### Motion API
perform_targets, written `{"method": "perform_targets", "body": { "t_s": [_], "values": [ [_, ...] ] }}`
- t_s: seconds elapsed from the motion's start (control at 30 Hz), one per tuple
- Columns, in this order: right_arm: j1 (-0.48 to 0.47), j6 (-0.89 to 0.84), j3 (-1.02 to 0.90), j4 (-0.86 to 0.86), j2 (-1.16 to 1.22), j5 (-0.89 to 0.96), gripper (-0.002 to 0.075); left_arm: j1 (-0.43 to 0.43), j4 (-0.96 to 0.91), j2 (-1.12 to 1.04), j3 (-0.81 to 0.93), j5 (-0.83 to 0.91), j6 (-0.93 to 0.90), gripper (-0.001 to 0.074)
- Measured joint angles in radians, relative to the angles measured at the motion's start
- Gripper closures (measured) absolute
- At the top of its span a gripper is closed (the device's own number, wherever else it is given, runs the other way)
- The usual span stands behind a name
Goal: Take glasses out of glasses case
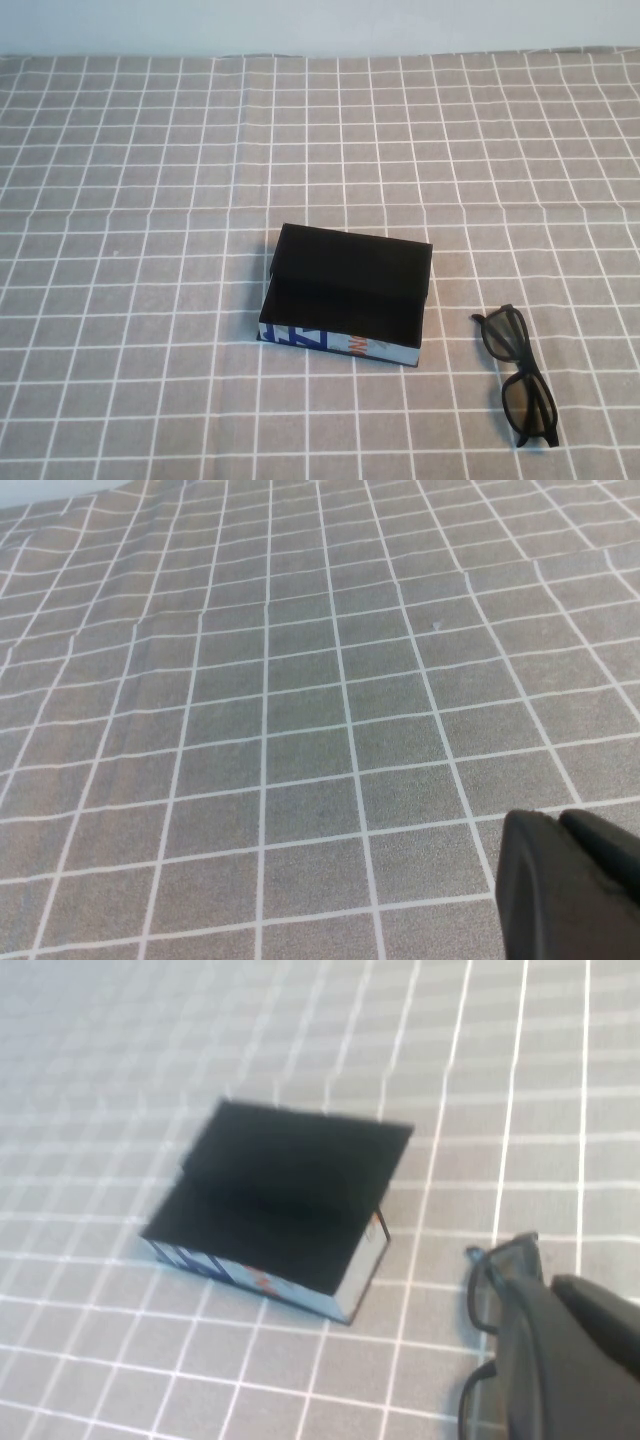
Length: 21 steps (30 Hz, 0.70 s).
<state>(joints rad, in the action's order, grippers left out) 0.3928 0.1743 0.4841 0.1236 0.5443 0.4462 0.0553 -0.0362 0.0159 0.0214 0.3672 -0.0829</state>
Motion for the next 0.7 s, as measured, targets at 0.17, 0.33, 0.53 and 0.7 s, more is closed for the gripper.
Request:
{"method": "perform_targets", "body": {
  "t_s": [0.17,0.33,0.53,0.7],
  "values": [
    [0.000,0.000,-0.110,0.000,-0.234,-0.010,0.0741,0.000,0.000,0.000,0.000,0.000,0.000,0.0739],
    [0.000,0.000,-0.143,0.000,-0.338,-0.014,0.0741,0.000,0.000,0.000,0.000,0.000,0.000,0.0739],
    [0.000,0.000,-0.181,0.002,-0.350,-0.011,0.0742,0.000,0.000,0.000,0.000,0.000,0.000,0.0739],
    [0.000,0.000,-0.213,0.002,-0.350,0.015,0.0743,0.000,0.000,0.000,0.000,0.000,0.000,0.0739]
  ]
}}
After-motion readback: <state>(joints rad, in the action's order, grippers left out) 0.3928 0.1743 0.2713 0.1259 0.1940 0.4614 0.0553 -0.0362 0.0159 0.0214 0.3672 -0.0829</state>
